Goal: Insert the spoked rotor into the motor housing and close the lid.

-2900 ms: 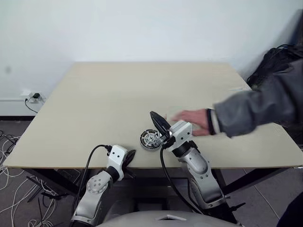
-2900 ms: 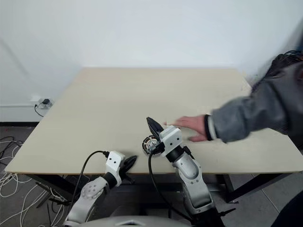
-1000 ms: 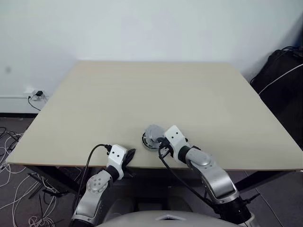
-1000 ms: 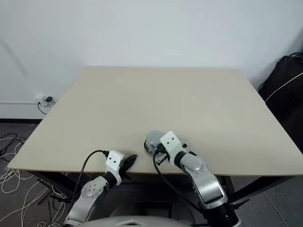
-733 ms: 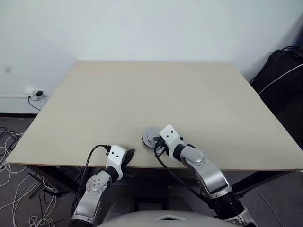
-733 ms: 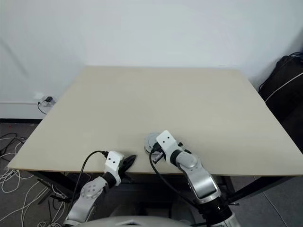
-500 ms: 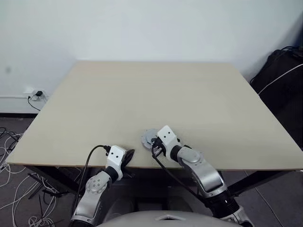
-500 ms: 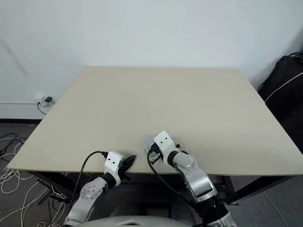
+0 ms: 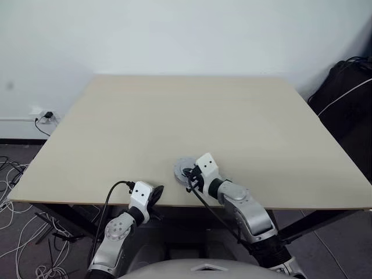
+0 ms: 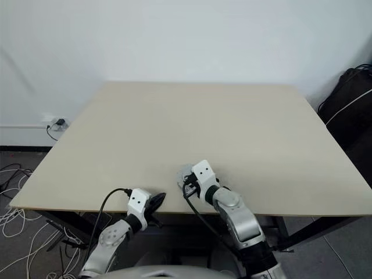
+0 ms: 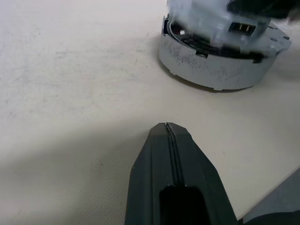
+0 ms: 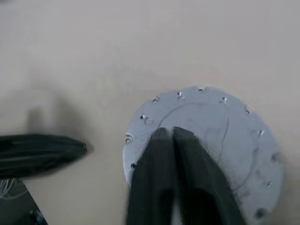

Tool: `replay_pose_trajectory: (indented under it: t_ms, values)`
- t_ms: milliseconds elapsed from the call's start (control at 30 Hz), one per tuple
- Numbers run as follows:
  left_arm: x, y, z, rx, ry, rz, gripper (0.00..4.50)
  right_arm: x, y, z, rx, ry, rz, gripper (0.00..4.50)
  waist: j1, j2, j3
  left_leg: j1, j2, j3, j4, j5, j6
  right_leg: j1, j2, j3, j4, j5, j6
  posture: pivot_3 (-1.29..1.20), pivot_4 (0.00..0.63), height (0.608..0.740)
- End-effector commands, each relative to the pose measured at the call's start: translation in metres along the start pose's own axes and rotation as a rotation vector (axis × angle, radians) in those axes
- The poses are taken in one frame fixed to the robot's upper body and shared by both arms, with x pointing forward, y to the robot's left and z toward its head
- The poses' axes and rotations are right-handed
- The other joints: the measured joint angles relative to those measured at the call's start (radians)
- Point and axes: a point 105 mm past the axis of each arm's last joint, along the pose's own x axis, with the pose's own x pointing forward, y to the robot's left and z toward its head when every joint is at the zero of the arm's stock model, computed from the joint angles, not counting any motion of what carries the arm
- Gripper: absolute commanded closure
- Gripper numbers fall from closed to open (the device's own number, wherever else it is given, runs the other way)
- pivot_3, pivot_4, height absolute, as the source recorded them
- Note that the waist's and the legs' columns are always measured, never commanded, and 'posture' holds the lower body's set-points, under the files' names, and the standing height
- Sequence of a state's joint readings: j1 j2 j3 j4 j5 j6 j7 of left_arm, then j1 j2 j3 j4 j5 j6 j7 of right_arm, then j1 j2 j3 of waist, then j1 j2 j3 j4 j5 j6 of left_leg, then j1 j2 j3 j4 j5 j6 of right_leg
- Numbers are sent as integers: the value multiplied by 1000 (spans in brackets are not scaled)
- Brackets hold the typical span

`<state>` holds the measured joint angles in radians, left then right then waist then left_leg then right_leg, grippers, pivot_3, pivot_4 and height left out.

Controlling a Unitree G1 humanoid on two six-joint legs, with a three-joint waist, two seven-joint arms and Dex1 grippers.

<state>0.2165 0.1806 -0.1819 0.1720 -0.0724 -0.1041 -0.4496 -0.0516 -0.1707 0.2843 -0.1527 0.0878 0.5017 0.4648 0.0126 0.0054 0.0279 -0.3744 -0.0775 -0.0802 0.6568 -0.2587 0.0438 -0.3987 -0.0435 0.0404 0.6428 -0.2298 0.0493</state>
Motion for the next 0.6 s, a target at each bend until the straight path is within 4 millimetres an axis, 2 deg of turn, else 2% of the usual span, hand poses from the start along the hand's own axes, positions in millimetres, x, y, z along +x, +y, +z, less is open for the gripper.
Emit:
replay_pose_trajectory:
  t_ms: [33,333,367,600]
  values:
    - [2,4,6,8,-32,4,4500,-10,-3,27,-64,-121,23,3206,0,0,0,0,0,0,0,0,0,0,0,0,0,0,0,0,0,740]
    - [4,1,10,14,-45,-7,4500,-14,-4,26,-135,-107,82,189,2,-1,0,0,0,0,0,0,0,0,0,0,0,0,0,0,0,740]
    - [4,1,11,14,-47,-8,4500,-13,-5,25,-135,-105,85,47,2,-1,0,0,0,0,0,0,0,0,0,0,0,0,0,0,0,740]
    - [3,-1,16,16,-54,-8,4500,-2,-11,18,-115,-77,84,47,2,-1,0,0,0,0,0,0,0,0,0,0,0,0,0,0,0,740]
